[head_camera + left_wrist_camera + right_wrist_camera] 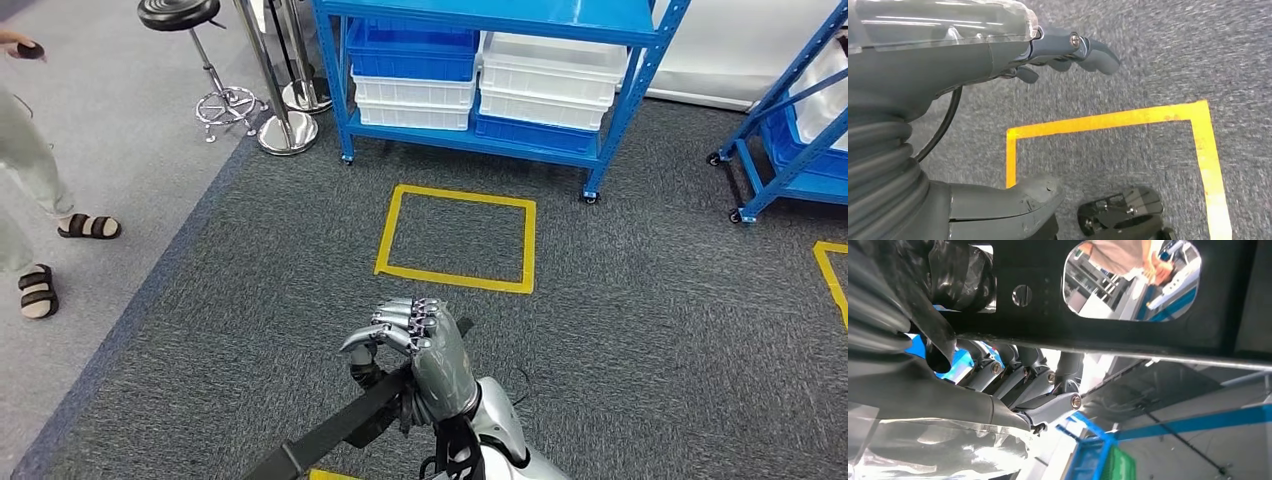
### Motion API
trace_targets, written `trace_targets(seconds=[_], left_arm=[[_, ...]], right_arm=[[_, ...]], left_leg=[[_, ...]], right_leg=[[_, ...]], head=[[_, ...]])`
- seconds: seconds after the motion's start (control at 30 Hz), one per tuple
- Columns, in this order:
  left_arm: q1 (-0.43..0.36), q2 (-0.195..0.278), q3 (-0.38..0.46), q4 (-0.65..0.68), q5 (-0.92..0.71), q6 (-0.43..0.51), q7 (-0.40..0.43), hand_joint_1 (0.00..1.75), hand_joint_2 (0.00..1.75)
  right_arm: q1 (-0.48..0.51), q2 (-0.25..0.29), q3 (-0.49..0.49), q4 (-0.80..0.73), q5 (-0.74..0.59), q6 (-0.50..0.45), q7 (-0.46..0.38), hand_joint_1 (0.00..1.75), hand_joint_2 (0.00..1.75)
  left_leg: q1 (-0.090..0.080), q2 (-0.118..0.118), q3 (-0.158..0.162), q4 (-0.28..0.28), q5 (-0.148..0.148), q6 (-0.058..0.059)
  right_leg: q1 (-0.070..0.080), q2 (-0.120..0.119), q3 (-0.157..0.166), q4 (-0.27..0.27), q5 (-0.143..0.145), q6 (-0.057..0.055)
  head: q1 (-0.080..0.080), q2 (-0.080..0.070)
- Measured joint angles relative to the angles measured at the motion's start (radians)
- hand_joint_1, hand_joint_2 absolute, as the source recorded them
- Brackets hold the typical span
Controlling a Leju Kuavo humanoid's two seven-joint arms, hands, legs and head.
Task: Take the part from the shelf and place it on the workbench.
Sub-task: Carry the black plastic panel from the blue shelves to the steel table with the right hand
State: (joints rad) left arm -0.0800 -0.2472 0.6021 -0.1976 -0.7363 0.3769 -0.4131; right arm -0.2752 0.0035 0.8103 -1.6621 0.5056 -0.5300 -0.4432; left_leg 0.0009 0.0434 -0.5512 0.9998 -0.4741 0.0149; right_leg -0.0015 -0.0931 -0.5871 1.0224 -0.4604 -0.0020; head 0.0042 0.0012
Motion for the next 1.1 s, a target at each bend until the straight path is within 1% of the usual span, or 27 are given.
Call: trace_targets(seconds=[0.03,0.07,0.1,0.17,0.2,0.23,0.27,0.3,0.33,0.37,0.4,0.43,0.47,0.5,0.53,0.6,0.67,0.7,0.73,0.77,0.8,0.87,0.93,0.97,1.03,1.07,1.1], left_arm=[[0.000,0.000,0.002,0.000,0.002,-0.005,-0.002,0.00,1.75],[-0.001,0.000,0.003,0.000,0.003,-0.009,-0.004,0.00,1.75],[-0.004,0.000,0.004,0.000,0.003,-0.011,-0.005,0.00,1.75],[-0.009,0.000,0.004,0.000,0.003,-0.015,-0.008,0.00,1.75],[-0.010,0.000,0.004,0.000,0.003,-0.017,-0.010,0.00,1.75],[-0.010,0.000,0.004,0.000,0.003,-0.018,-0.011,0.00,1.75],[-0.010,0.000,0.005,0.000,0.004,-0.018,-0.012,0.00,1.75],[-0.010,0.000,0.005,0.000,0.005,-0.019,-0.012,0.00,1.75],[-0.011,0.000,0.005,0.000,0.005,-0.020,-0.013,0.00,1.75],[-0.012,0.000,0.005,0.000,0.006,-0.020,-0.013,0.00,1.75],[-0.013,-0.001,0.005,0.000,0.006,-0.020,-0.014,0.00,1.75],[-0.014,-0.001,0.005,0.000,0.006,-0.020,-0.014,0.00,1.75],[-0.015,-0.001,0.006,0.000,0.006,-0.020,-0.015,0.00,1.75],[-0.015,-0.001,0.006,0.000,0.006,-0.020,-0.015,0.00,1.75],[-0.014,-0.001,0.007,0.000,0.005,-0.020,-0.015,0.00,1.75],[-0.015,0.000,0.008,0.000,0.006,-0.020,-0.016,0.00,1.75],[-0.019,0.000,0.009,0.000,0.006,-0.020,-0.016,0.00,1.75],[-0.020,0.000,0.010,0.000,0.007,-0.021,-0.015,0.00,1.75],[-0.019,0.000,0.010,0.000,0.007,-0.022,-0.014,0.00,1.75],[-0.018,0.000,0.011,0.000,0.008,-0.023,-0.013,0.00,1.75],[-0.016,0.000,0.011,0.000,0.010,-0.025,-0.012,0.00,1.75],[-0.016,0.001,0.012,0.000,0.012,-0.029,-0.011,0.00,1.75],[-0.018,0.001,0.014,0.000,0.014,-0.035,-0.008,0.00,1.75],[-0.018,0.001,0.017,0.000,0.014,-0.039,-0.005,0.00,1.75],[-0.017,0.006,0.022,0.000,0.012,-0.065,-0.002,0.00,1.75],[-0.018,0.012,0.023,0.000,0.009,-0.090,-0.001,0.00,1.75],[-0.019,0.022,0.024,0.000,0.007,-0.122,0.000,0.00,1.75]], right_arm=[[0.000,0.000,0.000,0.000,0.001,0.000,0.000,1.75,1.75],[0.000,0.000,0.000,0.000,0.003,-0.002,-0.001,1.75,1.75],[0.000,0.000,0.000,-0.001,0.004,-0.003,-0.001,1.75,1.75],[0.004,-0.002,0.000,-0.002,0.006,-0.006,-0.002,1.75,1.75],[0.007,-0.003,0.000,-0.002,0.006,-0.007,-0.002,1.75,1.75],[0.010,-0.004,0.000,-0.002,0.007,-0.007,-0.002,1.75,1.75],[0.012,-0.005,0.000,-0.002,0.008,-0.007,-0.002,1.75,1.75],[0.013,-0.006,0.000,-0.002,0.008,-0.007,-0.002,1.75,1.75],[0.013,-0.006,0.000,-0.002,0.008,-0.007,-0.002,1.75,1.75],[0.013,-0.006,0.000,-0.002,0.009,-0.007,-0.003,1.75,1.75],[0.013,-0.006,-0.001,-0.003,0.009,-0.008,-0.003,1.75,1.75],[0.014,-0.007,-0.001,-0.003,0.009,-0.008,-0.003,1.75,1.75],[0.014,-0.007,-0.001,-0.003,0.010,-0.008,-0.004,1.75,1.75],[0.014,-0.007,-0.001,-0.004,0.011,-0.009,-0.004,1.75,1.75],[0.013,-0.007,-0.001,-0.005,0.012,-0.009,-0.005,1.75,1.75],[0.011,-0.006,-0.001,-0.006,0.015,-0.008,-0.006,1.75,1.75],[0.012,-0.006,-0.001,-0.007,0.018,-0.007,-0.006,1.75,1.75],[0.013,-0.006,-0.001,-0.007,0.020,-0.006,-0.006,1.75,1.75],[0.013,-0.006,-0.001,-0.007,0.021,-0.005,-0.006,1.75,1.75],[0.014,-0.006,-0.001,-0.007,0.023,-0.005,-0.006,1.75,1.75],[0.013,-0.006,-0.001,-0.007,0.023,-0.005,-0.006,1.75,1.75],[0.013,-0.006,-0.001,-0.007,0.024,-0.004,-0.005,1.75,1.75],[0.013,-0.006,-0.001,-0.007,0.025,-0.004,-0.005,1.75,1.75],[0.013,-0.006,-0.001,-0.007,0.025,-0.004,-0.005,1.75,1.75],[0.011,-0.005,-0.001,-0.007,0.026,-0.002,-0.005,1.75,1.75],[0.009,-0.004,-0.001,-0.007,0.027,0.001,-0.004,1.75,1.75],[0.006,-0.001,-0.001,-0.006,0.028,0.003,-0.004,1.75,1.75]], left_leg=[[0.002,-0.009,0.001,-0.005,0.005,0.006],[0.005,-0.018,0.003,-0.010,0.012,0.013],[0.008,-0.027,0.003,-0.015,0.018,0.019],[0.009,-0.046,-0.004,-0.014,0.024,0.026],[0.008,-0.058,-0.008,-0.012,0.025,0.027],[0.008,-0.070,-0.010,-0.010,0.026,0.027],[0.007,-0.083,-0.012,-0.007,0.026,0.026],[0.007,-0.096,-0.012,-0.004,0.025,0.025],[0.007,-0.110,-0.013,0.000,0.024,0.023],[0.007,-0.121,-0.015,0.005,0.023,0.020],[0.007,-0.133,-0.020,0.009,0.022,0.015],[0.008,-0.142,-0.026,0.012,0.023,0.008],[0.010,-0.151,-0.031,0.012,0.024,0.001],[0.012,-0.161,-0.035,0.011,0.026,-0.007],[0.013,-0.159,-0.036,0.013,0.026,-0.013],[0.011,-0.119,-0.057,0.054,-0.001,-0.024],[0.011,-0.066,-0.114,0.170,-0.064,-0.034],[0.013,-0.055,-0.149,0.237,-0.092,-0.038],[0.014,-0.051,-0.171,0.282,-0.105,-0.040],[0.014,-0.048,-0.175,0.290,-0.098,-0.041],[0.014,-0.044,-0.158,0.258,-0.073,-0.041],[0.011,-0.014,-0.081,0.115,-0.010,-0.032],[0.004,0.013,-0.031,0.019,0.020,-0.017],[0.001,0.014,-0.028,0.007,0.020,-0.010],[0.004,-0.007,-0.028,0.001,0.027,0.001],[0.007,-0.018,-0.026,-0.005,0.031,0.007],[0.010,-0.028,-0.023,-0.010,0.036,0.013]], right_leg=[[-0.001,0.004,0.001,0.003,-0.004,0.006],[-0.003,0.020,-0.004,0.018,-0.018,0.012],[-0.004,0.042,-0.019,0.056,-0.045,0.016],[-0.008,0.081,-0.074,0.180,-0.114,0.019],[-0.008,0.087,-0.102,0.241,-0.139,0.020],[-0.008,0.089,-0.117,0.274,-0.144,0.020],[-0.008,0.091,-0.115,0.270,-0.129,0.019],[-0.009,0.096,-0.092,0.225,-0.097,0.017],[-0.010,0.109,-0.057,0.155,-0.060,0.014],[-0.012,0.133,-0.025,0.088,-0.034,0.010],[-0.012,0.153,-0.003,0.040,-0.019,0.008],[-0.011,0.167,0.006,0.015,-0.016,0.005],[-0.009,0.171,0.007,0.012,-0.018,0.003],[-0.009,0.160,0.007,0.008,-0.015,-0.001],[-0.010,0.148,0.010,0.004,-0.013,-0.006],[-0.015,0.121,0.016,-0.007,-0.009,-0.018],[-0.013,0.092,0.017,-0.010,-0.009,-0.025],[-0.012,0.077,0.016,-0.009,-0.010,-0.027],[-0.011,0.062,0.015,-0.008,-0.011,-0.027],[-0.011,0.048,0.014,-0.007,-0.013,-0.027],[-0.010,0.035,0.014,-0.005,-0.014,-0.026],[-0.009,0.012,0.018,-0.003,-0.018,-0.021],[-0.005,-0.005,0.021,-0.001,-0.022,-0.011],[-0.003,-0.013,0.023,-0.003,-0.023,-0.006],[-0.003,-0.024,0.029,-0.004,-0.025,0.005],[-0.004,-0.013,0.029,0.002,-0.033,0.010],[-0.005,0.008,0.020,0.026,-0.052,0.013]], head=[[0.000,0.000],[0.000,0.000],[0.000,0.000],[0.000,0.000],[0.000,0.000],[0.000,0.000],[0.000,0.000],[0.000,0.000],[0.000,0.000],[0.000,0.000],[0.000,0.000],[0.000,0.000],[0.000,0.000],[0.000,0.000],[0.000,0.000],[0.000,0.000],[0.000,0.000],[0.000,0.000],[0.000,0.000],[0.000,0.000],[0.000,0.000],[0.000,0.000],[0.000,0.000],[0.000,0.000],[0.000,0.000],[0.000,0.000],[0.001,0.000]])
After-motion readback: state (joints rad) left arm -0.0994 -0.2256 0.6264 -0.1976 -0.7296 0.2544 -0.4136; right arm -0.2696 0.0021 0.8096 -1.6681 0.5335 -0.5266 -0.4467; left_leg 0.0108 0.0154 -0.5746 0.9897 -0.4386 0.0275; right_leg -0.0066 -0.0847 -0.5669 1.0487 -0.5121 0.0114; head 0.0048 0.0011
